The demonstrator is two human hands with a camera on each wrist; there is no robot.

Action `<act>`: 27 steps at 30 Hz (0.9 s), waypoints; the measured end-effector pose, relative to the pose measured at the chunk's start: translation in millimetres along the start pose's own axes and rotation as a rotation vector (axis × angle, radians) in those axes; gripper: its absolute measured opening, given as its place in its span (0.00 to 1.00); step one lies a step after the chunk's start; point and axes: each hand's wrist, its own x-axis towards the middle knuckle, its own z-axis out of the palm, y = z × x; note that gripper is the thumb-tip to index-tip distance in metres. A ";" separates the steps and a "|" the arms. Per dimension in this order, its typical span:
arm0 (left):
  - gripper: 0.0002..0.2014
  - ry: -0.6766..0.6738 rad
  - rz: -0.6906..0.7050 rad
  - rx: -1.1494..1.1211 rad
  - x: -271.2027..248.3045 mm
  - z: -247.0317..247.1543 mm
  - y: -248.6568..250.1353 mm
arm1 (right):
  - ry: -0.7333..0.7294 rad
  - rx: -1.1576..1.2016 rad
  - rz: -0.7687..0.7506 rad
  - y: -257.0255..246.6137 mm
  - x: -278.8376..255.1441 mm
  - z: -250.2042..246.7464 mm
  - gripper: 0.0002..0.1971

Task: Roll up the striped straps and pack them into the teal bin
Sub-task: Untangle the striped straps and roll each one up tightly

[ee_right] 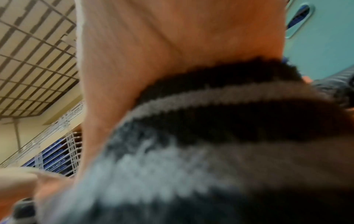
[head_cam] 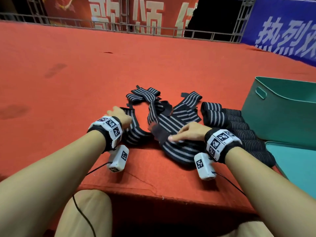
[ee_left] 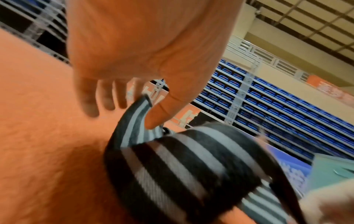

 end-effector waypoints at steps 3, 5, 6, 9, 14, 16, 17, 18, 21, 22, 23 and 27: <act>0.31 0.182 0.325 0.032 -6.5 13.0 13.0 | -0.149 -0.128 -0.042 -6.9 -0.6 5.6 0.15; 0.31 0.035 0.447 -0.108 -10.8 22.3 29.4 | -0.159 -0.038 -0.106 -9.0 -0.7 6.2 0.09; 0.34 -0.081 0.427 -0.145 -11.8 28.0 35.0 | -0.130 0.067 -0.125 -9.0 -1.7 4.4 0.06; 0.51 -0.229 0.296 -0.113 -13.3 39.5 41.5 | 0.001 0.367 -0.093 -8.5 -4.8 -6.9 0.08; 0.40 -0.257 0.318 -0.027 -12.1 40.5 39.2 | 0.107 0.396 0.028 5.8 3.7 -11.1 0.07; 0.34 -0.374 0.309 -0.027 -14.6 38.0 36.5 | 0.204 0.559 0.093 6.8 3.8 -9.1 0.10; 0.25 -0.440 0.285 -0.022 -17.4 35.7 34.5 | 0.251 0.629 0.104 4.8 0.7 -9.4 0.10; 0.20 -0.478 0.246 -0.009 -19.6 32.4 31.5 | 0.289 0.709 0.101 3.5 -1.8 -9.6 0.09; 0.39 -0.409 0.230 0.020 -20.5 24.8 30.5 | 0.289 0.878 0.091 -3.5 -8.4 -7.8 0.05; 0.43 -0.322 0.275 0.036 -19.9 23.6 33.2 | 0.255 0.874 0.082 -4.7 -5.7 -6.9 0.02; 0.44 -0.245 0.318 0.025 -18.7 23.4 36.6 | 0.221 0.842 0.063 -5.4 -2.1 -6.5 0.02; 0.50 -0.231 0.450 -0.090 -21.0 33.0 51.8 | 0.230 0.743 -0.034 -5.9 0.1 -3.5 0.08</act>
